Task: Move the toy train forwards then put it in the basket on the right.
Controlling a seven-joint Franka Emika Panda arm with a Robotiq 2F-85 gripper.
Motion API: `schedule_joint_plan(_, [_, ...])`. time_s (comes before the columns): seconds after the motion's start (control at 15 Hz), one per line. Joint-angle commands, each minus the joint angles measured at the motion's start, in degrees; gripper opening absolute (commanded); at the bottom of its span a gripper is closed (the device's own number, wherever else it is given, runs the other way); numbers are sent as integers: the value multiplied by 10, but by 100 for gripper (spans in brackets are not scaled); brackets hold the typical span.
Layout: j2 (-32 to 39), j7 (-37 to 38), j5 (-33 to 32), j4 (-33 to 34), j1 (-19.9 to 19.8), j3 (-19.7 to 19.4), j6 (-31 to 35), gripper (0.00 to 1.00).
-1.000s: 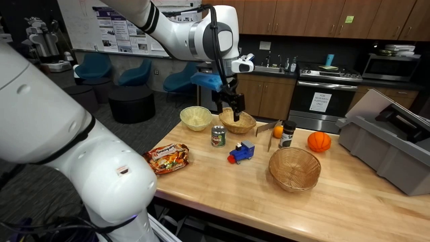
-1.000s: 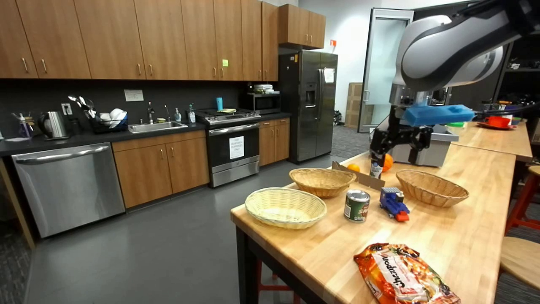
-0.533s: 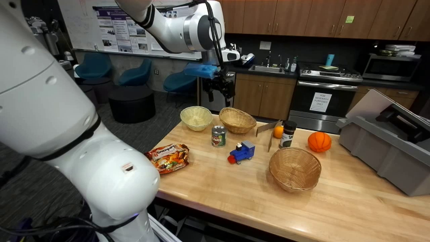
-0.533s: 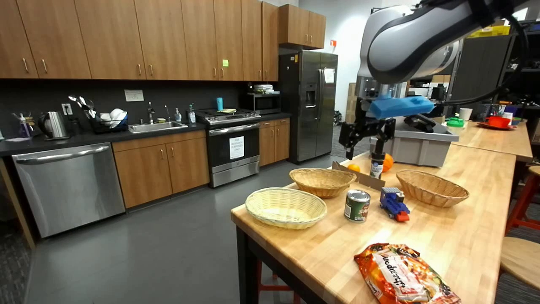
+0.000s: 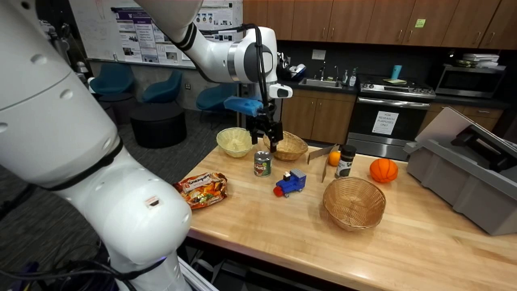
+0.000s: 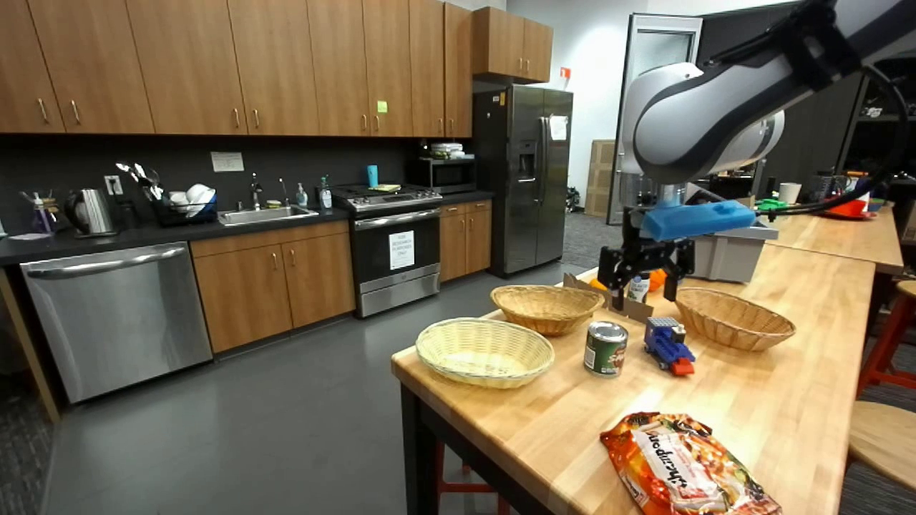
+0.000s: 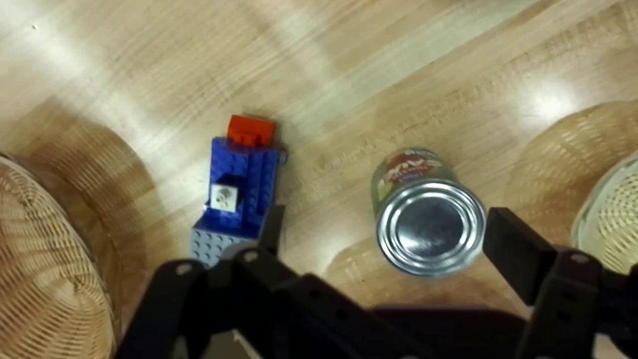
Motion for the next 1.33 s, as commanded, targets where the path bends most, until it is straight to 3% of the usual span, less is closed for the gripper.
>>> schedule_joint_plan(0.0, [-33, 1, -1, -52, -14, -23, 1, 100])
schedule_joint_plan(0.33, [-61, -7, -3, -101, -37, -47, -5, 100])
schedule_joint_plan(0.6, [-57, -10, -17, -81, -44, -43, 5, 100])
schedule_joint_plan(1.0, [-1, 23, -58, -15, -42, -9, 80, 100])
schedule_joint_plan(1.27, [26, 60, -73, -22, -49, -3, 136, 100])
